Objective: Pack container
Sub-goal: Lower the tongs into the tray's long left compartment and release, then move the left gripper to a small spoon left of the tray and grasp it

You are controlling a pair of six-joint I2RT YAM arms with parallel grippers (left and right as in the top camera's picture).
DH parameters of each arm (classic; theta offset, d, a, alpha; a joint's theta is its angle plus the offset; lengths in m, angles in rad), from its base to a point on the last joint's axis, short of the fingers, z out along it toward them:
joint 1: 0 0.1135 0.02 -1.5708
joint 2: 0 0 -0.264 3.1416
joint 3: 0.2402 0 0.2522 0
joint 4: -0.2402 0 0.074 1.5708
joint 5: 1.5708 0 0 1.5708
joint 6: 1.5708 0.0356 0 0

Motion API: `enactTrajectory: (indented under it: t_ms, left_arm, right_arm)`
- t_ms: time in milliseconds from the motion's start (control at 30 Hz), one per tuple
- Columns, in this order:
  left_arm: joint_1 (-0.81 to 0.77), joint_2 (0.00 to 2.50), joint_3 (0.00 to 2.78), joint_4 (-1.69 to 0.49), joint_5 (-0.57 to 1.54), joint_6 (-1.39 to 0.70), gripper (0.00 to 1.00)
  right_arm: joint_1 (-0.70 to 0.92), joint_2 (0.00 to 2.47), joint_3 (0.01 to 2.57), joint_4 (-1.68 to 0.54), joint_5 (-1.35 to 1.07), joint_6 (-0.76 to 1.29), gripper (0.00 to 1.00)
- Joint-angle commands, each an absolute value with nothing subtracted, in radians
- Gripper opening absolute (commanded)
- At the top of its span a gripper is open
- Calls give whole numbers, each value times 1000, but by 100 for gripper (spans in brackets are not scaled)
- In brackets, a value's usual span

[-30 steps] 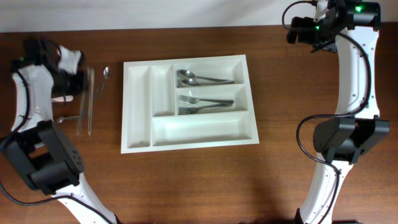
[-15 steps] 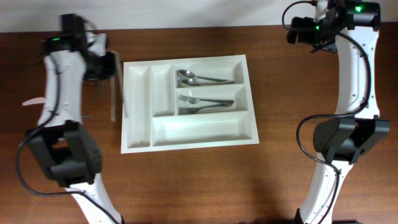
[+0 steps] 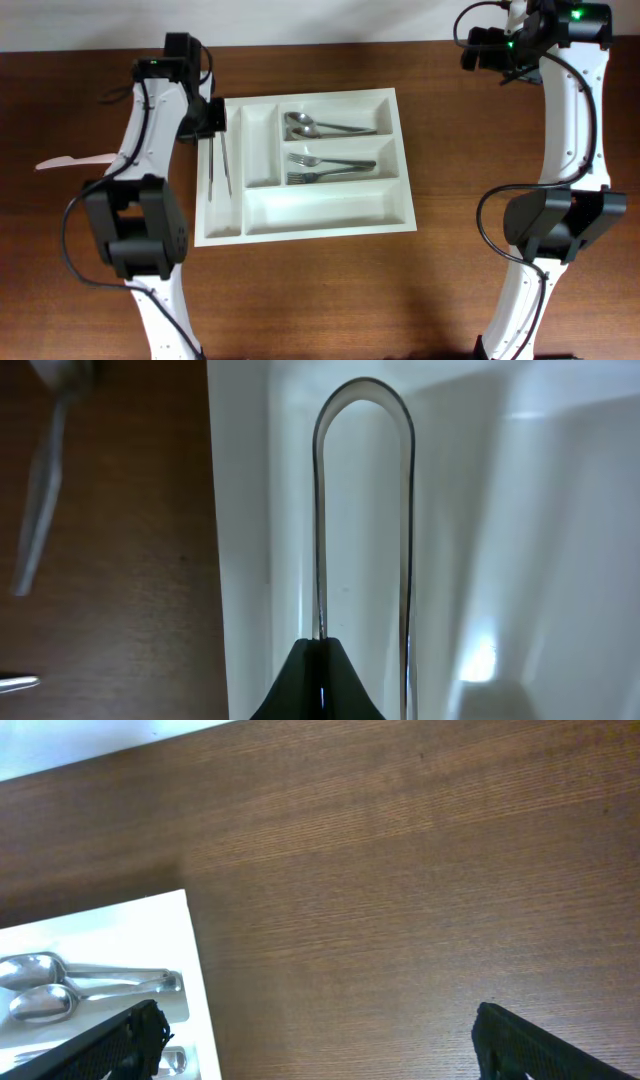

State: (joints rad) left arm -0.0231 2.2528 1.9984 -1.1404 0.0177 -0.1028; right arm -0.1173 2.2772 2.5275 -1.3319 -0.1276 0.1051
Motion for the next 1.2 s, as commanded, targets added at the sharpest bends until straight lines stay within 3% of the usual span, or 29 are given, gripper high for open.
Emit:
enactTrajectory:
  t_ms: [0,33,67,200,567,767,1167]
  left_arm:
    - [-18,2276,2006,-1144,4,-123,2]
    - [-19,2280,2006,-1143,4,-123,11]
    - [-20,2282,2005,-1142,3,-123,27]
    - [-19,2282,2006,-1132,3,-122,57]
    - [6,2281,2080,-1143,-14,-71,62]
    - [89,2281,2122,-1136,-20,128,68]
    - [207,2354,2122,-881,60,310,73]
  right_arm:
    - [-118,2281,2522,-1332,-122,110,98]
    - [-118,2281,2522,-1332,-122,110,99]
    - [-118,2281,2522,-1332,-122,110,99]
    - [-118,2281,2522,-1332,-122,110,99]
    - [-118,2281,2522,-1332,-122,110,99]
    - [-118,2281,2522,-1332,-122,110,99]
    - [-118,2281,2522,-1332,-122,110,99]
